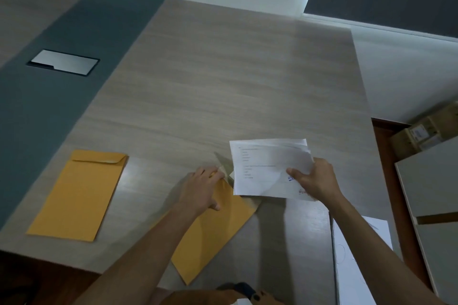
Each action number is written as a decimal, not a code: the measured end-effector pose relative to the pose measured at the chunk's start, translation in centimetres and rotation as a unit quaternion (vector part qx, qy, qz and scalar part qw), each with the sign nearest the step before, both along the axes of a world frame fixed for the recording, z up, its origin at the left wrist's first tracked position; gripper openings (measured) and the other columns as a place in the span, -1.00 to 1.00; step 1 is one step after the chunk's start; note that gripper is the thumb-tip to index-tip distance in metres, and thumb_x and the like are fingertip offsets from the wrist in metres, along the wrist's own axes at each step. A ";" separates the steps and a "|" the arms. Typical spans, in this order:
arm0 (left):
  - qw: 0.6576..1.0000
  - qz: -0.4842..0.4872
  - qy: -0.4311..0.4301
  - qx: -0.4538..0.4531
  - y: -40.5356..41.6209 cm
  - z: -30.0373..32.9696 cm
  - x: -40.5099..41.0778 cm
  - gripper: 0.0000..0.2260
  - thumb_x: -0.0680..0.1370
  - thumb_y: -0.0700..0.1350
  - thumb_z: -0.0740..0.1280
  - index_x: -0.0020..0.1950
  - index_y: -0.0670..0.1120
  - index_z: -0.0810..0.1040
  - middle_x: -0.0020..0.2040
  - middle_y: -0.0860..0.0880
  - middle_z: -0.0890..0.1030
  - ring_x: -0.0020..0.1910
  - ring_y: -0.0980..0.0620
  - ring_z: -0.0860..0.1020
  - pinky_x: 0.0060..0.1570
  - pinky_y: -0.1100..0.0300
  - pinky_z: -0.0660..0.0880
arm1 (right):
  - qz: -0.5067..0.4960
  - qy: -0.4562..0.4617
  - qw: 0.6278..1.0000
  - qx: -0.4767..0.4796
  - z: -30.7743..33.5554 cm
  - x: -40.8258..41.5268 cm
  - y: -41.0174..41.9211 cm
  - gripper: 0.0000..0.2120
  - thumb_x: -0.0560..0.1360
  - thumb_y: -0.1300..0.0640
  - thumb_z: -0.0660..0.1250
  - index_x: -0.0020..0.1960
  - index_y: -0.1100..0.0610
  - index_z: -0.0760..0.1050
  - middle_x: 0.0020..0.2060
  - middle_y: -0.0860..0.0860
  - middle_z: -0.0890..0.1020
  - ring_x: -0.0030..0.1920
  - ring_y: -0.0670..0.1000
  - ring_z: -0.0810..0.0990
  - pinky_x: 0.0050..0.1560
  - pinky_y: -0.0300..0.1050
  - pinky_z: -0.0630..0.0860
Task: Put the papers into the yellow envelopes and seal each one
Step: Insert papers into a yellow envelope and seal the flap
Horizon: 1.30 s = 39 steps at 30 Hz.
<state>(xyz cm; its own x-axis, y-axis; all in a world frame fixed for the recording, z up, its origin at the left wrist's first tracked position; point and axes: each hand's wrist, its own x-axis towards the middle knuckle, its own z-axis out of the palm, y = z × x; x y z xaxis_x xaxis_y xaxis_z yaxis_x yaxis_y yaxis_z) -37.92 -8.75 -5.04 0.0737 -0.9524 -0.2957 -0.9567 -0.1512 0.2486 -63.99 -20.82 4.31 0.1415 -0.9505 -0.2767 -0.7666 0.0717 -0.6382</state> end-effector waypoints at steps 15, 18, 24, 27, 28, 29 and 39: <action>1.000 0.001 0.009 -0.009 0.2 0.2 -0.1 -0.18 0.28 0.12 0.58 0.46 0.09 0.30 0.51 0.09 0.27 0.42 0.01 0.26 0.34 0.11 0.28 | 0.015 -0.032 0.999 -0.037 0.3 0.4 0.3 -0.61 0.42 0.14 0.51 0.15 0.33 0.57 -0.14 0.09 0.60 -0.36 0.02 0.54 -0.35 -0.17 0.53; 1.000 -0.002 0.007 -0.009 0.2 0.3 0.0 -0.17 0.27 0.11 0.58 0.46 0.08 0.30 0.52 0.09 0.25 0.42 0.00 0.26 0.34 0.10 0.29 | 0.035 -0.021 0.999 -0.013 0.1 0.3 0.0 -0.61 0.41 0.13 0.52 0.15 0.31 0.57 -0.13 0.10 0.61 -0.24 0.09 0.58 -0.34 -0.19 0.51; 1.000 0.004 0.014 -0.005 0.1 0.3 -0.3 -0.16 0.26 0.09 0.60 0.46 0.08 0.30 0.51 0.07 0.25 0.43 0.00 0.25 0.33 0.09 0.27 | 0.107 0.054 0.991 0.064 -0.6 0.3 -1.0 -0.78 0.39 0.13 0.52 -0.05 0.22 0.61 -0.19 0.10 0.66 -0.24 0.05 0.63 -0.24 -0.04 0.58; 1.000 0.006 0.025 -0.003 0.0 0.3 -0.4 -0.17 0.25 0.04 0.62 0.44 0.09 0.31 0.51 0.05 0.25 0.43 -0.01 0.25 0.33 0.08 0.26 | 0.118 0.040 0.986 0.112 -1.2 0.4 -1.7 -0.81 0.36 0.17 0.52 -0.05 0.17 0.62 -0.16 0.07 0.69 -0.19 0.03 0.66 -0.12 0.00 0.62; 1.000 0.005 0.028 -0.002 0.0 0.3 -0.5 -0.18 0.25 0.03 0.62 0.43 0.09 0.32 0.50 0.05 0.25 0.43 -0.01 0.25 0.33 0.08 0.25 | 0.120 0.029 0.984 0.131 -1.3 0.5 -1.9 -0.81 0.36 0.19 0.51 -0.04 0.15 0.62 -0.15 0.05 0.69 -0.18 0.02 0.67 -0.12 -0.02 0.62; 1.000 0.004 0.028 0.000 -0.1 0.3 -0.5 -0.18 0.25 0.03 0.62 0.43 0.10 0.31 0.50 0.05 0.25 0.43 0.00 0.24 0.34 0.08 0.25 | 0.122 0.022 0.981 0.147 -1.5 0.6 -2.1 -0.80 0.35 0.20 0.51 -0.04 0.14 0.62 -0.14 0.05 0.69 -0.17 0.02 0.67 -0.12 -0.04 0.62; 0.999 0.007 0.039 0.002 -0.4 0.1 -0.4 -0.18 0.25 0.04 0.62 0.42 0.12 0.31 0.41 0.09 0.32 0.36 0.05 0.29 0.31 0.15 0.28 | 0.155 0.024 0.967 0.198 -0.3 1.1 -3.8 -0.80 0.36 0.26 0.52 -0.07 0.08 0.59 -0.20 -0.05 0.67 -0.22 -0.05 0.67 -0.30 -0.25 0.53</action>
